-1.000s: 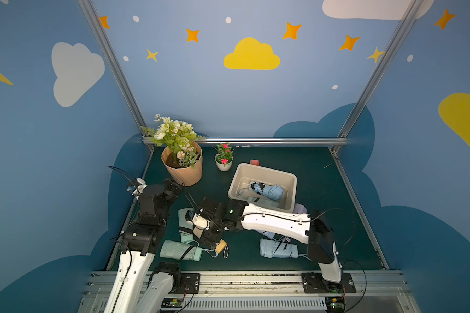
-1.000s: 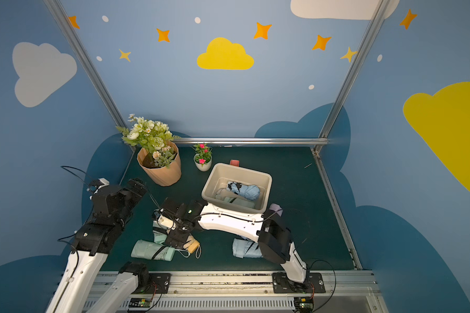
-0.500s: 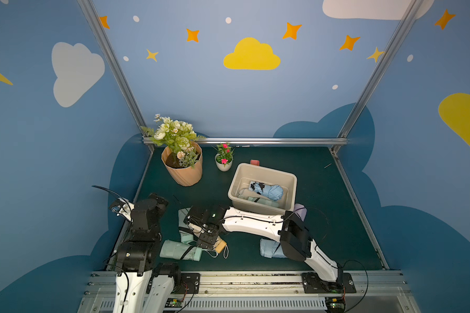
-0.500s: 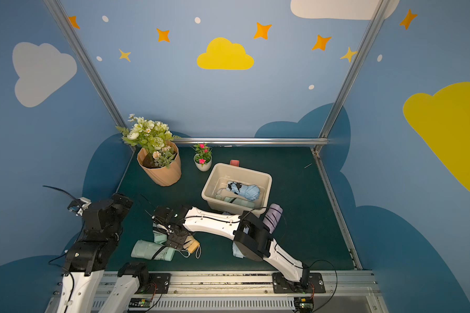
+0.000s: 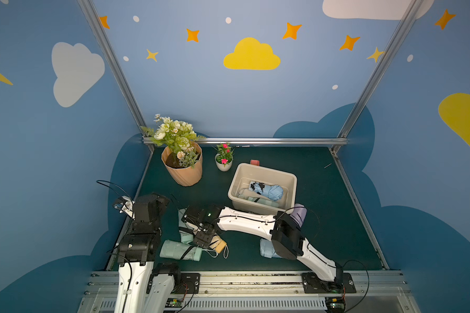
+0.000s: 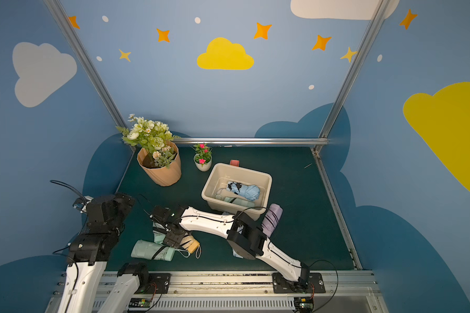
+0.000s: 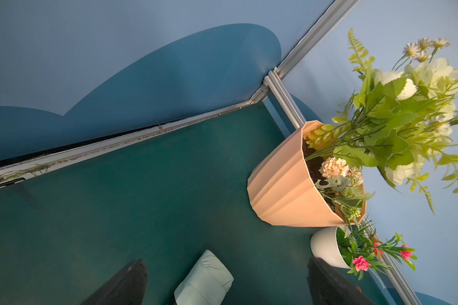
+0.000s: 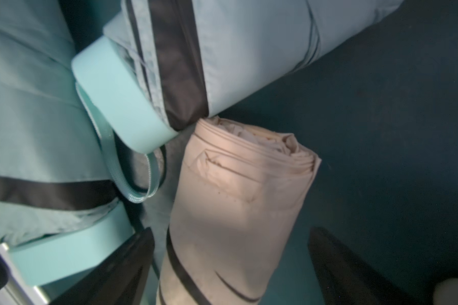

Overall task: Put the umbrella into the storage box
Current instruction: Pick up the umbrella from the center of the board.

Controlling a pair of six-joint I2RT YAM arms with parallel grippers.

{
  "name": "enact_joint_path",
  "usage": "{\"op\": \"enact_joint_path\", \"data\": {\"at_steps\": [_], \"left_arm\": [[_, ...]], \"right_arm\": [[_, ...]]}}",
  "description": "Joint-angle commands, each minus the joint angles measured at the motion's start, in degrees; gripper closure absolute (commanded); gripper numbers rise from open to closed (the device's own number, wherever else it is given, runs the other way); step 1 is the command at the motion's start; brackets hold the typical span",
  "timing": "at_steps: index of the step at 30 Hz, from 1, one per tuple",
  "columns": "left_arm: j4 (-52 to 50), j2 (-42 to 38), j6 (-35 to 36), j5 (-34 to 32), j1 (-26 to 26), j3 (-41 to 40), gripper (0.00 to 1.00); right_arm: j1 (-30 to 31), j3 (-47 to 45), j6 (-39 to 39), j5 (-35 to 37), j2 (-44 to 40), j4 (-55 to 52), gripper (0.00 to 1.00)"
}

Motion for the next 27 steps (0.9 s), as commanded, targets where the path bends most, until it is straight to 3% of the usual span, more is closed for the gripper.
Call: {"op": "enact_joint_path", "data": {"at_steps": [1,18,27], "left_arm": [[0.7,0.1,-0.7,0.8,0.3,0.1,0.0],[1.6,-0.1,-1.3,2.9,0.5,-2.4,0.0],[1.7,0.3,1.8,2.9,0.6,-2.1,0.0]], "right_arm": [[-1.2,2.0,2.0,0.1,1.8,-2.4,0.03],[-1.0,-0.5,1.1,-2.5,3.0,-2.6,0.21],[-0.3,-0.9,0.1,-2.5,3.2,-2.9,0.32]]}}
